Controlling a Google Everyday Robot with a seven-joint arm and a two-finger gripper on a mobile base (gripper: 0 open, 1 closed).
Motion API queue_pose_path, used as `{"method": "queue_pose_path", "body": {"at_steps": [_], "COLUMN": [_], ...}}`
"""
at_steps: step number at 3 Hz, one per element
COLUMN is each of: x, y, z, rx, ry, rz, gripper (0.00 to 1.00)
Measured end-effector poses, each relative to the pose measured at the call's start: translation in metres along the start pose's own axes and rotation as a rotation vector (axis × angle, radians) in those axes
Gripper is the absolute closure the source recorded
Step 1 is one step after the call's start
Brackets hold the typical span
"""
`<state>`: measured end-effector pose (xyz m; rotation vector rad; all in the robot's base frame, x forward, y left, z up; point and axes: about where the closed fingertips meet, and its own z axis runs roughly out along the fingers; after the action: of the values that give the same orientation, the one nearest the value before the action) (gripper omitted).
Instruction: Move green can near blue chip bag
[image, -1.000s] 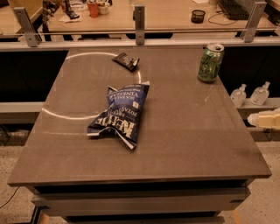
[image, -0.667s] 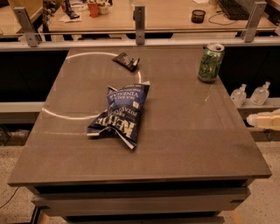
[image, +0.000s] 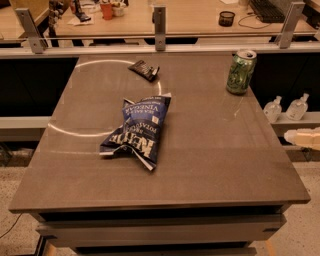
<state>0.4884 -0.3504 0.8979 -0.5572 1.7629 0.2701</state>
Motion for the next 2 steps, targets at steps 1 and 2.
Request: {"method": "queue_pose_path", "body": {"at_steps": [1, 2], "x": [-0.005, -0.014], "y": [-0.006, -0.016], "z": [0.022, 0.06], "rx": [0.014, 0.048], "ry": [-0.037, -0.092], "rz": [0.036, 0.064], "gripper": [0.0, 0.0]}}
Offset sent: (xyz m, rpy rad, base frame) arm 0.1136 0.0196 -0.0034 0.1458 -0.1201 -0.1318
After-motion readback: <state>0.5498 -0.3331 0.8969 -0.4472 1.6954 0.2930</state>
